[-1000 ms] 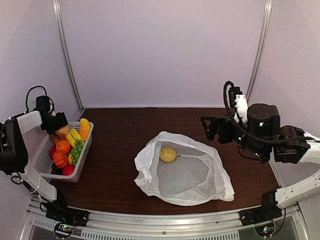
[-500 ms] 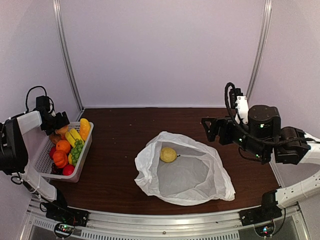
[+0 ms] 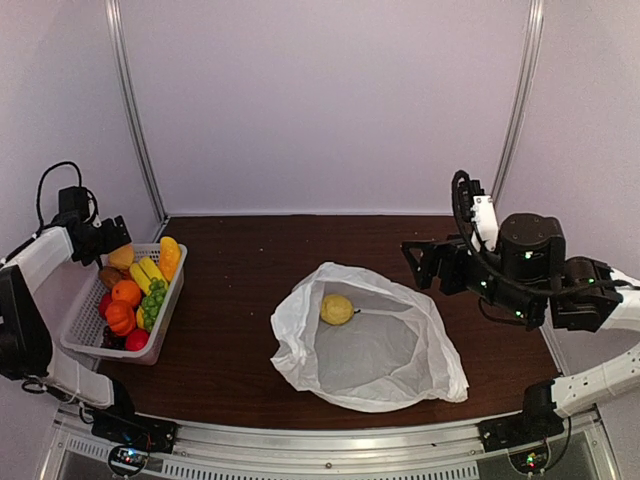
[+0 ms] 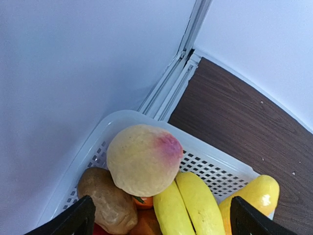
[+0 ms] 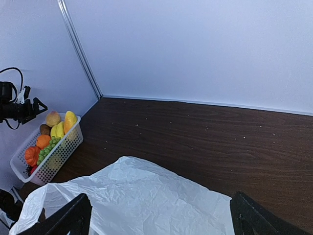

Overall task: Untie the knot of the plastic bag and take out the fruit
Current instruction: Place the fake fruit in the bin, then hold the bag opening of the takeout bag.

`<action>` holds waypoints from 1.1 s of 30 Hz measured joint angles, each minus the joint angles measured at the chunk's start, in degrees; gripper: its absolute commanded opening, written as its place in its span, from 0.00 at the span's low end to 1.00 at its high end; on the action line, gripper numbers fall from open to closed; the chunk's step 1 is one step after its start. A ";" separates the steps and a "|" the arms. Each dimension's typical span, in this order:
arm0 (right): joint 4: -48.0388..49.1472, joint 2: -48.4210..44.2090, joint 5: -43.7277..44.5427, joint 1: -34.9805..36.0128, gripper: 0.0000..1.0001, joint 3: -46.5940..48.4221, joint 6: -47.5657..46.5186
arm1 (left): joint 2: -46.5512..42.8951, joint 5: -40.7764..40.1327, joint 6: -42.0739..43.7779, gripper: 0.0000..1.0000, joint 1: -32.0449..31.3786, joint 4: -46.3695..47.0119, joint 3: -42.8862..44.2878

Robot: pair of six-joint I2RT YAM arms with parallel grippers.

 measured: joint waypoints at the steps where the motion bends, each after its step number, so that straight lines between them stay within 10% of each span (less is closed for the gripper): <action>1: 0.31 -0.50 -0.74 0.00 0.99 -0.31 -0.48 | -2.01 0.57 0.13 0.97 0.02 -0.28 -0.59; 11: 3.21 -3.63 -12.76 0.00 0.91 -1.05 -5.62 | -18.38 10.80 3.56 0.96 -4.57 -4.92 -2.08; 33: 4.63 4.63 -23.28 10.73 0.85 -5.64 -5.31 | -26.14 23.08 -5.90 0.97 -56.50 -7.98 -7.04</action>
